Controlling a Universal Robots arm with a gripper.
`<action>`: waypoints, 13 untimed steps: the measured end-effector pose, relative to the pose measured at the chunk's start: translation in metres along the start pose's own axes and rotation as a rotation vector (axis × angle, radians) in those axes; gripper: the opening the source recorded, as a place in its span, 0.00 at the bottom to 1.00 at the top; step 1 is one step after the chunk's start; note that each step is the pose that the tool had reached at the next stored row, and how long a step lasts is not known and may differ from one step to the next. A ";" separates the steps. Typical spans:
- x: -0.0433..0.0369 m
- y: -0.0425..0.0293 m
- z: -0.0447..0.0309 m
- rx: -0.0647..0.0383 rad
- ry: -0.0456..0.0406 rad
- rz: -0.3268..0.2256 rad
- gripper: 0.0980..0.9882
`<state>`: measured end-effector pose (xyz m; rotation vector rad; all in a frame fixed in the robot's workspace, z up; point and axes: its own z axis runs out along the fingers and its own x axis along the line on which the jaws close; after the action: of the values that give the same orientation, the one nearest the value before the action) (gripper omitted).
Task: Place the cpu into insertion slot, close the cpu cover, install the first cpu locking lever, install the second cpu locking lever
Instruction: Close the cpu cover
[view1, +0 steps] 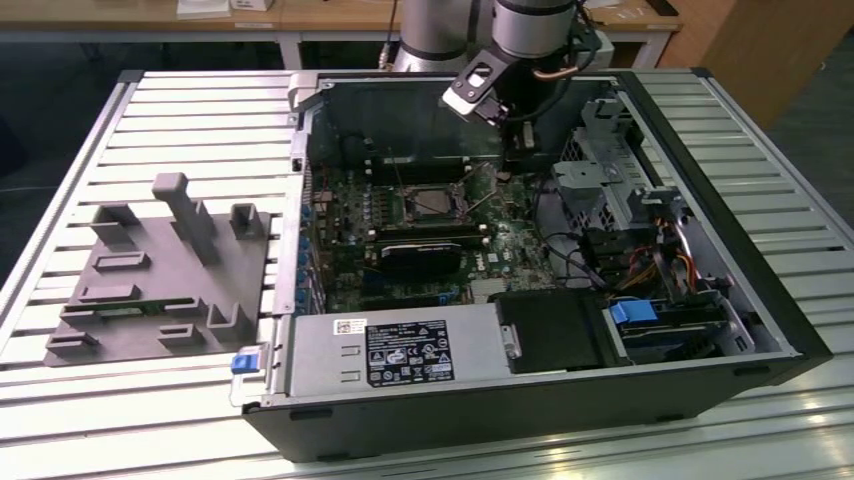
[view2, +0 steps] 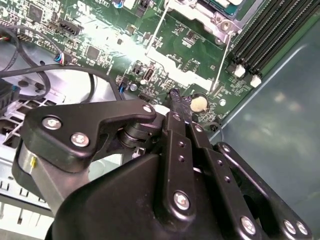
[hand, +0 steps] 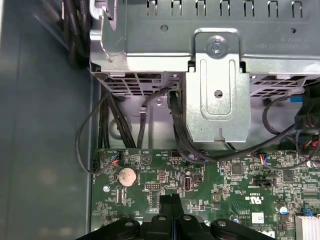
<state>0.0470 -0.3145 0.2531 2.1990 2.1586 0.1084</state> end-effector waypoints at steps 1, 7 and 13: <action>0.0000 0.0000 0.0015 0.000 -0.0001 0.000 0.00; -0.0001 -0.0004 0.0096 0.002 -0.0001 0.000 0.00; -0.0001 -0.0006 0.0123 0.003 -0.0003 0.000 0.00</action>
<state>0.0475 -0.3145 0.2408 2.2005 2.1599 0.1052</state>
